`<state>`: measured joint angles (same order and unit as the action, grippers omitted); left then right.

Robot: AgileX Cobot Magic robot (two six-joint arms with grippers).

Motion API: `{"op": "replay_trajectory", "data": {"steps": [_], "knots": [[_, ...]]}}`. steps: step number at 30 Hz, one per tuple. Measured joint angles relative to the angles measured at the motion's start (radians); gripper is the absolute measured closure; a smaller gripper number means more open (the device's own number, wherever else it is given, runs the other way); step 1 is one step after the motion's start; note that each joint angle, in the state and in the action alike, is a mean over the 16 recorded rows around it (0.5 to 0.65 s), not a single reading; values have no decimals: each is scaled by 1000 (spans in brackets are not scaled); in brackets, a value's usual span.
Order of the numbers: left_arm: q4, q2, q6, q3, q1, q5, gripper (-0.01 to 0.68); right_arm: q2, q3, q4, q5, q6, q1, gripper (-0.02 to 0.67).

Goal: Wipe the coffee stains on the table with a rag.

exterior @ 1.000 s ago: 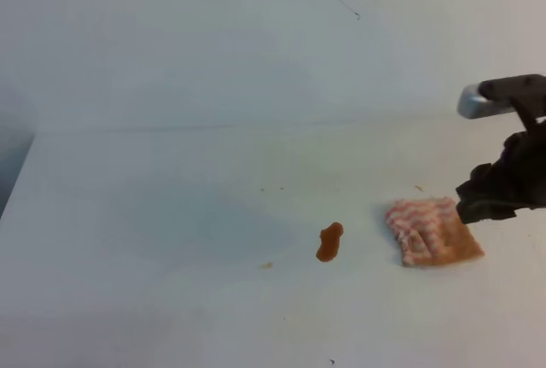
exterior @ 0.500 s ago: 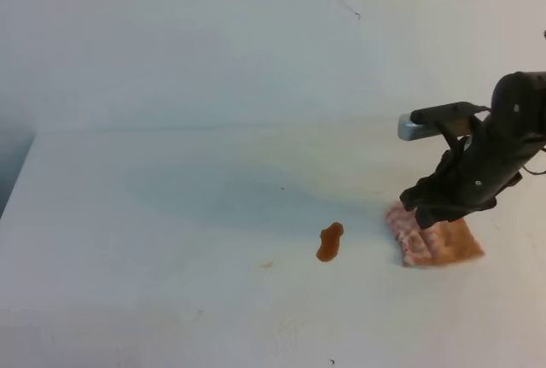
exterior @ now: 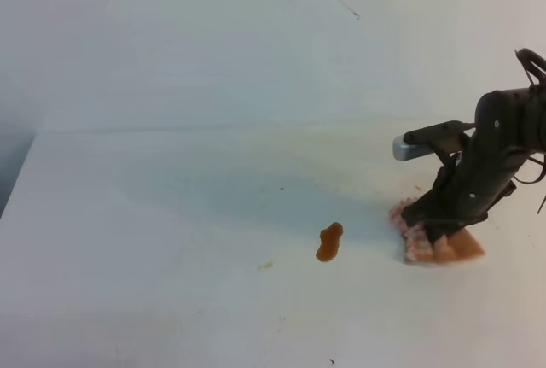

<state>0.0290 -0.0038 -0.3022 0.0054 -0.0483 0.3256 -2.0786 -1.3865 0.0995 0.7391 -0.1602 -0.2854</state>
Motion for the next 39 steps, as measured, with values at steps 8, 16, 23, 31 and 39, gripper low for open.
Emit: {"op": "replay_trajectory", "data": {"steps": [8, 16, 23, 31, 39], "knots": [[0, -4, 0, 5, 0, -2, 673, 7, 0, -1, 14, -31, -16, 639], [0, -2, 0, 3, 0, -1, 673, 54, -17, 1, -9, -54, -100, 645], [0, 4, 0, -5, 0, 2, 673, 74, -80, 16, -23, -73, -231, 645], [0, 4, 0, -5, 0, 2, 672, 2, -166, -6, 0, -40, -342, 645], [0, 4, 0, -5, 0, 2, 672, -106, -216, -115, 21, 52, -349, 645]]}}
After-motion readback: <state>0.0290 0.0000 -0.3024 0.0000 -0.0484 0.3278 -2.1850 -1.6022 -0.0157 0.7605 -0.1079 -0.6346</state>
